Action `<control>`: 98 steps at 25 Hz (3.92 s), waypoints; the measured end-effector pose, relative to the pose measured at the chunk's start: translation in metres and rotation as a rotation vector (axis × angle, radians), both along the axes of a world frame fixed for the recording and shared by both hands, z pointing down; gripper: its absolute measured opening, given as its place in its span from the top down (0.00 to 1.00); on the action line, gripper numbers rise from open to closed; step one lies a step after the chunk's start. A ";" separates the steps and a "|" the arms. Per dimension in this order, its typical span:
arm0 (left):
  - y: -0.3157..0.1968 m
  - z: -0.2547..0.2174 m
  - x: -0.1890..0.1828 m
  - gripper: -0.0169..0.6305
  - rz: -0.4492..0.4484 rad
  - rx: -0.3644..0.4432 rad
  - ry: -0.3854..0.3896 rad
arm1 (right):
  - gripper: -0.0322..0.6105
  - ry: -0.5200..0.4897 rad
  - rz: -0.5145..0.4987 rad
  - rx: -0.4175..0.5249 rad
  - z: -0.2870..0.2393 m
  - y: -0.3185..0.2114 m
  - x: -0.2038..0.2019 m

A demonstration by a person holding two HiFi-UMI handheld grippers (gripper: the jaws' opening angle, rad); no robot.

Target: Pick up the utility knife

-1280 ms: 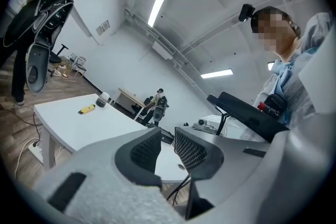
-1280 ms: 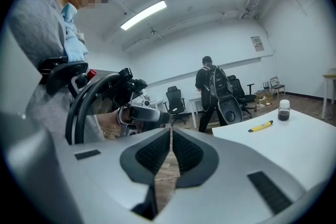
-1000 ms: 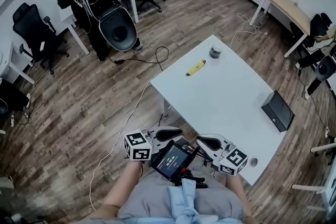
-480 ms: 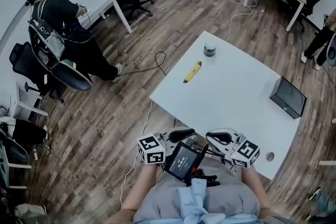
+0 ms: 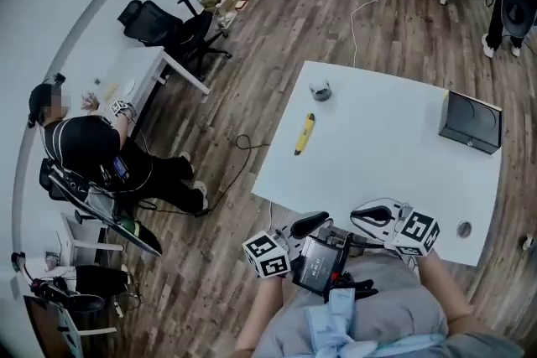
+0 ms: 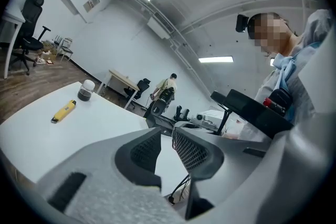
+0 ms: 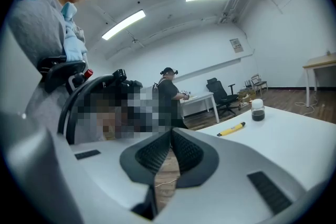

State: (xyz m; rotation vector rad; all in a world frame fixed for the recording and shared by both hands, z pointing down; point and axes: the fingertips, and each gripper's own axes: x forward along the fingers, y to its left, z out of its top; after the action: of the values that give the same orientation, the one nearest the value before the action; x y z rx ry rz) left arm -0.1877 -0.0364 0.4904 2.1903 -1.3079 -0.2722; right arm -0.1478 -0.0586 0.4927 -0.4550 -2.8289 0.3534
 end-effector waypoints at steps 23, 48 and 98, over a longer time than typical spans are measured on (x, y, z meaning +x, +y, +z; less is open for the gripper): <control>-0.063 0.006 -0.032 0.86 0.129 -0.025 -0.082 | 0.90 -0.008 0.274 -0.055 0.009 -0.054 0.000; -0.109 0.022 -0.087 0.65 0.138 -0.090 -0.188 | 0.90 0.033 0.442 -0.106 0.022 -0.072 0.014; -0.130 0.173 -0.229 0.64 -0.046 -0.454 -0.583 | 0.90 0.115 0.506 -0.120 0.033 -0.092 0.014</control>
State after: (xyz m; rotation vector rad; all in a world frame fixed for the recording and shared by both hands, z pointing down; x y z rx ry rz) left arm -0.4172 -0.1661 0.6637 1.9011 -1.5299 0.6373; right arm -0.1342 -0.1504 0.5261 0.2645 -2.7830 0.6228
